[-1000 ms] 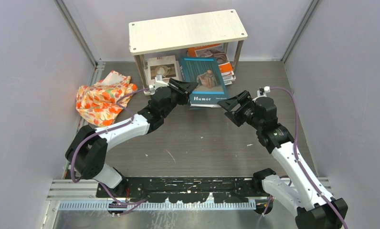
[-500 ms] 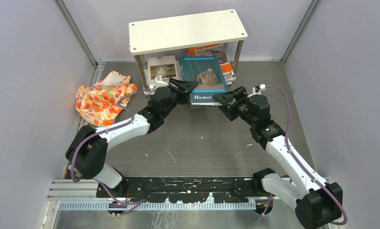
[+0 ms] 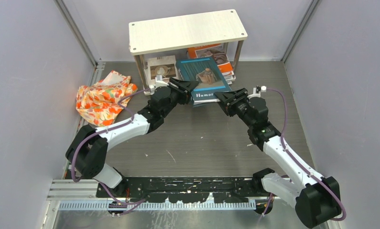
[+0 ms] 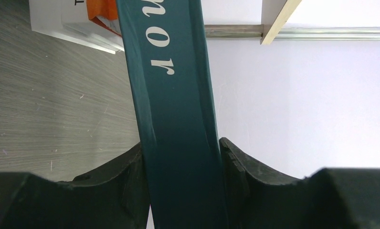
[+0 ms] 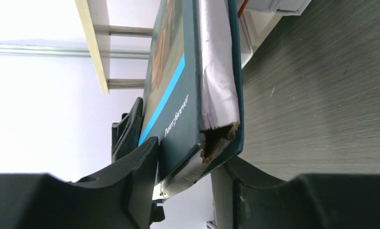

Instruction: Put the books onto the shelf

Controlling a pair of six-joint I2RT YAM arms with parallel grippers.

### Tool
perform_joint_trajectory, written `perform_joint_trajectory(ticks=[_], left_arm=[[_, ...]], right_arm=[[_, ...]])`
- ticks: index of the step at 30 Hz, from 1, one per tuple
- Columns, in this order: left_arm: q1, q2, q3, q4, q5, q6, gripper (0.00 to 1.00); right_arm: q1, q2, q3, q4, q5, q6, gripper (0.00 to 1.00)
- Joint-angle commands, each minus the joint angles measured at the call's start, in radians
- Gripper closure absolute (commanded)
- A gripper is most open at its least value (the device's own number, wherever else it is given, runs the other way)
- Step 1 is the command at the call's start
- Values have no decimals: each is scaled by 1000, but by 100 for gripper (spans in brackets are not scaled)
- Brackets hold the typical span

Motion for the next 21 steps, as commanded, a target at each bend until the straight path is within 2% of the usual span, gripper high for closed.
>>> perform_joint_trajectory(ticks=[1,7,12,21], left_arm=[[-4,-13,20,95,34,13,49],[-4,-40,3,60,57,51,46],[3,-68,-31,37,55,73,39],[43,-144,-66,-33,63,117,28]], right_arm=[[12,-24,-33,134,66,39,56],[16,-38,-82,205,104,75,75],[18,-49,-99,234,142,82,91],[18,-48,-100,298,178,83,97]])
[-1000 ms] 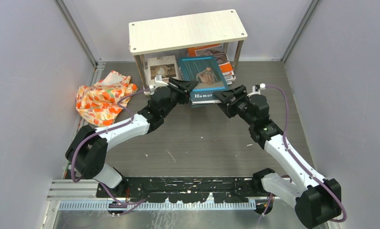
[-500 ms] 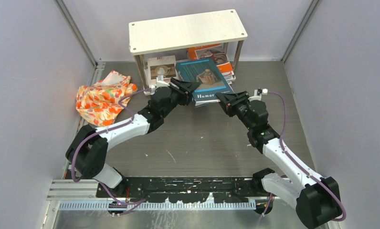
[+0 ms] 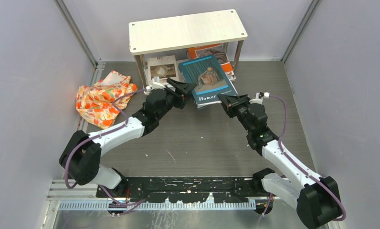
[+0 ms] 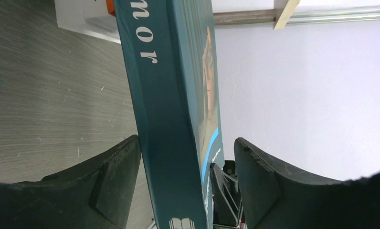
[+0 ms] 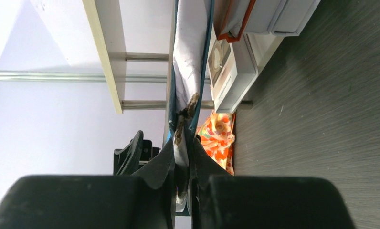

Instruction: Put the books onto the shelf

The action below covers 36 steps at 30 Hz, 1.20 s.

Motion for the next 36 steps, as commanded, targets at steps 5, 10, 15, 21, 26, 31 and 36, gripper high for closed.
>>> perform_joint_trajectory(ticks=[5,10,15,21,26,31,36], left_arm=[[67,-150,-45,-47,15,59,25],[108,-217,-90,-98,28,73,24],[140,-294,-122,-157,44,101,24],[164,-393,-152,-238,54,137,23],[189,-441,-168,-283,60,158,23],[208,-445,-174,-286,59,165,23],[222,-419,-176,-266,55,165,23]], right_arm=[[2,18,31,183,75,-5,98],[0,93,68,245,94,-19,98],[-22,198,143,304,97,-31,98],[-79,328,227,376,67,-15,98],[-122,449,289,417,21,4,98],[-156,570,360,459,-51,24,98],[-184,684,448,477,-105,36,97]])
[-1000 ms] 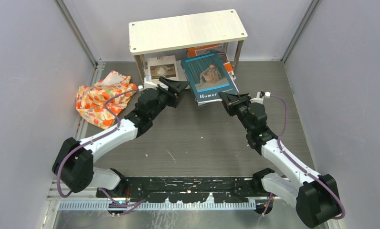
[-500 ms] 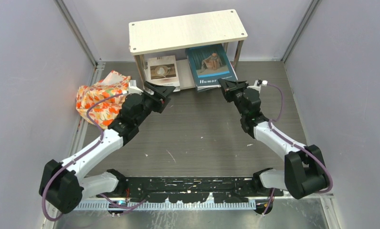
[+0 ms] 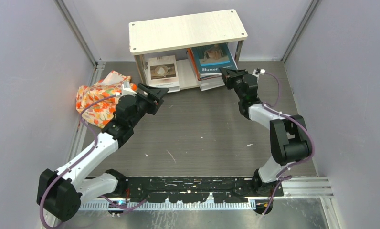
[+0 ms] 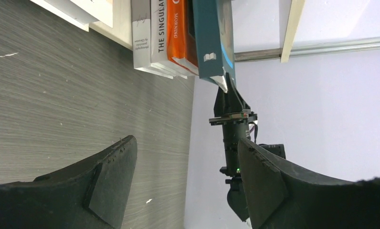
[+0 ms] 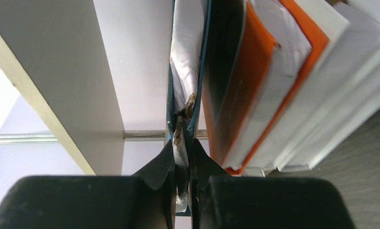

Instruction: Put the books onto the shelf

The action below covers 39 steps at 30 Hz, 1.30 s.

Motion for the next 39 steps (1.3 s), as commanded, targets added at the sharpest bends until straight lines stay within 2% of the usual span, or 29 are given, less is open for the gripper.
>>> perform_joint_trajectory(ticks=[1,5,7,10,15,21,39], left_arm=[[16,13,0,35,5,26,23],[22,38,-3,60,5,18,23],[26,49,-3,69,5,15,23],[30,65,-3,82,6,11,23],[36,78,-3,94,6,10,23],[39,92,4,106,6,12,22],[51,83,19,98,9,19,23]], right_arm=[[-24,57,114,148,-79,29,97],[-42,111,157,139,-103,31,92],[-46,130,174,127,-112,23,82],[-49,139,194,82,-115,-9,60],[-49,122,212,-11,-100,-77,47],[-49,103,248,-123,-92,-135,40],[-49,41,377,-460,-71,-278,37]])
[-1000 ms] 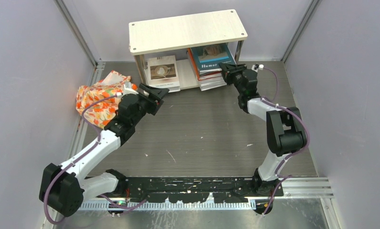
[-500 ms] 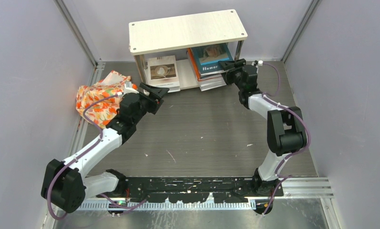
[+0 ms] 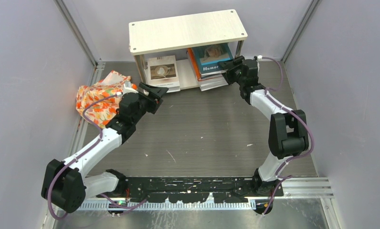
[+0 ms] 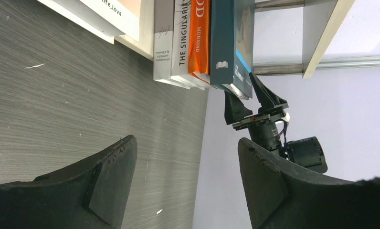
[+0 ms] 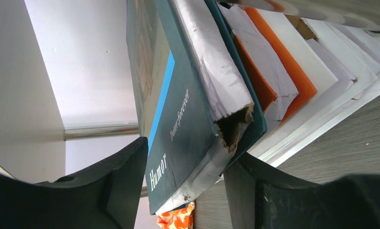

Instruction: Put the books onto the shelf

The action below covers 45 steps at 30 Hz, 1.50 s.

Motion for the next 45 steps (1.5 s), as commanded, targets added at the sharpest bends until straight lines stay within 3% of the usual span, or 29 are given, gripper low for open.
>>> perform_joint_trajectory(ticks=[1,20,33,45], left_arm=[[9,-15,23,54,7,12,23],[15,-39,14,63,5,-8,23],[16,-72,-27,81,-1,-35,23],[16,-101,-50,93,-5,-51,23]], right_arm=[[-3,-70,87,-89,19,-62,37],[-2,36,409,-587,-10,-240,32],[5,46,457,-711,-4,-288,30],[11,-18,443,-724,23,-307,30]])
